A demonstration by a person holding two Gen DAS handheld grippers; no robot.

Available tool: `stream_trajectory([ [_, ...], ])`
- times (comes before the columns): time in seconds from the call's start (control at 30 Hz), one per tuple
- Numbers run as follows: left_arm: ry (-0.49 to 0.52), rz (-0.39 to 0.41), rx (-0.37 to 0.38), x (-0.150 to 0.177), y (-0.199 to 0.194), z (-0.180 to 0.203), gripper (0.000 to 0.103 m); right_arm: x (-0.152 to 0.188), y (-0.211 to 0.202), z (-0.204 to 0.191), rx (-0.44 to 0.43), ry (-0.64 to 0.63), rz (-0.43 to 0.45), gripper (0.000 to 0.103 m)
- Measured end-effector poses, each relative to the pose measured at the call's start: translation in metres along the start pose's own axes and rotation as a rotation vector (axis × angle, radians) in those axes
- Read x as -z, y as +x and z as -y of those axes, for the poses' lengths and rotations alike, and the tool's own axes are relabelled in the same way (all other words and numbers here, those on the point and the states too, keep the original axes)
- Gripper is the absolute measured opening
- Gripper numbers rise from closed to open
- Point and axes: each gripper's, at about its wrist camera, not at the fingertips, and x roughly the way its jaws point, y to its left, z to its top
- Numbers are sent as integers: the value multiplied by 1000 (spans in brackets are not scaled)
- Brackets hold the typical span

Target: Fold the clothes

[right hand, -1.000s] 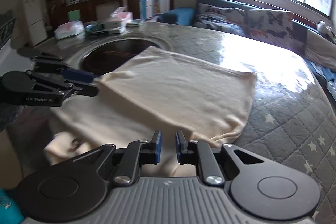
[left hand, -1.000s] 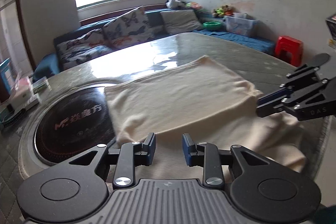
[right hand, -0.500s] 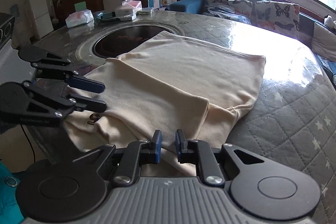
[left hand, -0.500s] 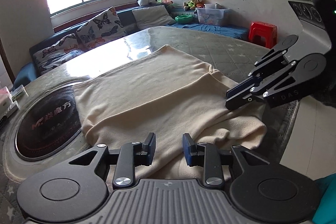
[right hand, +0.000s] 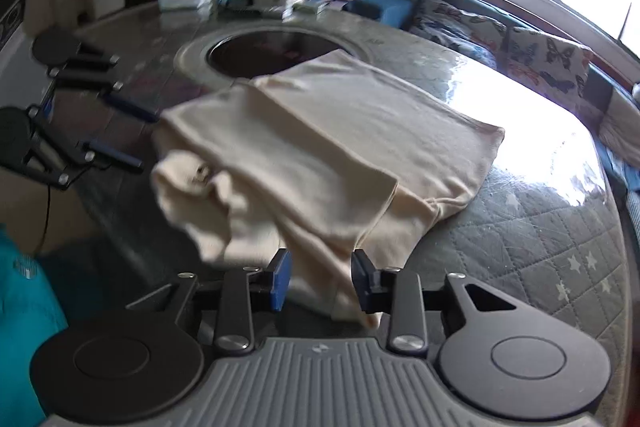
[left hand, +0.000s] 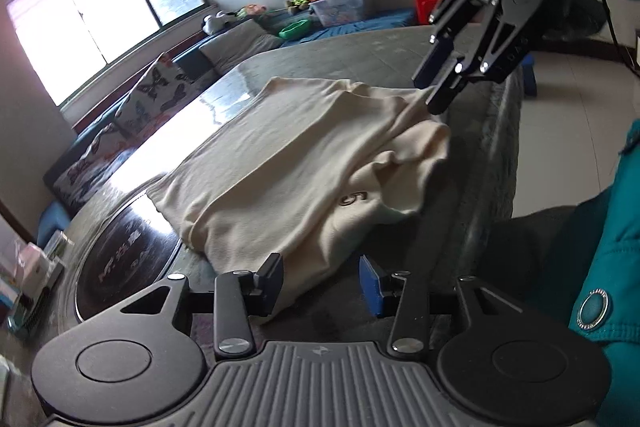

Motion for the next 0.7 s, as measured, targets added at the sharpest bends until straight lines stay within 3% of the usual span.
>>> stream_trajectory([
  [0.23, 29, 48, -21, -4, 14, 13, 45, 10, -5, -13, 19, -111, -26, 41],
  [0.3, 20, 56, -26, -6, 18, 13, 36, 12, -5, -16, 19, -129, -25, 42],
  [0.33, 12, 58, -27, -6, 19, 11, 24, 14, -4, -18, 19, -146, -23, 47],
  [0.37, -3, 60, -32, -8, 21, 8, 17, 15, -4, -20, 19, -162, -21, 49],
  [0.43, -46, 69, -38, -12, 22, -1, 12, 18, -3, -27, 20, -219, -11, 51],
  [0.7, -218, 96, -16, -32, 31, -43, 10, 10, 8, -33, 42, -293, 76, 53],
])
